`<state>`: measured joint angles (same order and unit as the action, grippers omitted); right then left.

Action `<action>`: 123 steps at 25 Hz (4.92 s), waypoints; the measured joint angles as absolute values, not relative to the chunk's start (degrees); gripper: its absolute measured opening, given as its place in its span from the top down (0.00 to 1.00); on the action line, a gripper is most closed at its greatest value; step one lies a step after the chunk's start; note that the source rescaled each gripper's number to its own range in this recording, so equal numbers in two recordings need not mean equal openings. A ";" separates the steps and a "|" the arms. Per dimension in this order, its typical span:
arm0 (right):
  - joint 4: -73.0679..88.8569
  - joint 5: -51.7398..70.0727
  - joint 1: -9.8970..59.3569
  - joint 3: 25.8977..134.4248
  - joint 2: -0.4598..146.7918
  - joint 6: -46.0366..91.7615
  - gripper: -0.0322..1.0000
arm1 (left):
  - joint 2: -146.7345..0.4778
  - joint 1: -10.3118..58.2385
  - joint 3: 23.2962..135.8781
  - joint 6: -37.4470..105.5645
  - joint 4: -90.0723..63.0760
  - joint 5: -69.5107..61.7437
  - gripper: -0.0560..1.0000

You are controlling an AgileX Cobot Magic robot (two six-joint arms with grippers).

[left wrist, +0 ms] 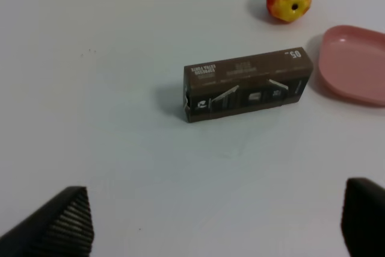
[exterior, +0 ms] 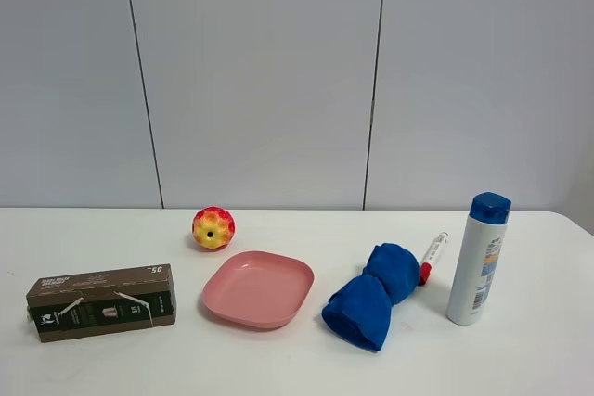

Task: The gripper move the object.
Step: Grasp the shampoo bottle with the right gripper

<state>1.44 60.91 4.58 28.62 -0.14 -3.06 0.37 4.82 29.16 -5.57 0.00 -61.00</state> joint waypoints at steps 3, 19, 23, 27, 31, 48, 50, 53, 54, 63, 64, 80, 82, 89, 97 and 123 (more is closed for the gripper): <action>1.44 60.91 4.58 28.62 -0.14 -3.06 0.00 | 0.37 4.82 29.16 -5.57 0.00 -61.00 0.00; 1.44 60.91 4.58 28.62 -0.14 -3.06 0.00 | 0.37 4.82 29.16 -5.57 0.00 -61.00 0.00; 1.44 60.91 4.58 28.62 -0.14 -3.06 0.00 | 0.37 4.82 29.16 -5.57 0.00 -61.00 0.00; 1.44 60.91 4.58 28.62 -0.14 -3.06 0.00 | 0.37 4.82 29.16 -5.57 0.00 -61.00 0.00; 1.44 60.91 4.58 28.62 -0.14 -3.06 0.00 | 0.37 4.82 29.16 -5.57 0.00 -61.00 0.00; 1.44 60.91 4.58 28.62 -0.14 -3.06 0.00 | 0.37 4.82 29.16 -5.57 0.00 -61.00 0.00; 1.44 60.91 4.58 28.62 -0.14 -3.06 0.00 | 0.37 4.82 29.16 -5.57 0.00 -61.00 0.00; 1.44 60.91 4.58 28.62 -0.14 -3.16 0.00 | 0.37 4.82 29.16 -5.57 0.00 -61.00 0.00; 1.44 60.91 4.58 28.62 -0.14 -3.18 0.00 | 0.37 4.82 29.16 -5.57 0.00 -61.00 0.00; 2.81 61.23 4.58 31.03 6.92 -0.46 0.00 | 0.37 4.82 29.16 -5.57 0.00 -61.00 0.00; 2.90 61.12 4.58 32.42 10.07 0.00 0.00 | 0.37 4.82 29.16 -5.57 0.00 -61.00 0.00; -3.54 40.91 5.82 41.10 46.68 16.81 0.00 | 0.37 4.82 29.16 -5.57 0.00 -61.00 0.00; -4.34 35.24 6.12 37.91 47.85 17.89 0.00 | 0.37 4.82 29.16 -5.57 0.00 -61.00 0.00; -4.52 18.73 6.12 26.24 51.93 19.49 0.00 | 0.37 4.82 29.16 -5.57 0.00 -60.76 0.00; -3.67 5.12 6.12 20.24 58.84 19.49 0.00 | 0.37 4.82 29.16 -5.57 0.00 -60.71 0.00; -5.26 -31.40 6.12 19.93 86.86 19.94 0.00 | 0.37 4.82 29.16 -5.57 0.00 -60.71 0.00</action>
<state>-5.26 -31.40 6.12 19.93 86.86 19.94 0.37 4.82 29.16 -5.57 0.00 -60.71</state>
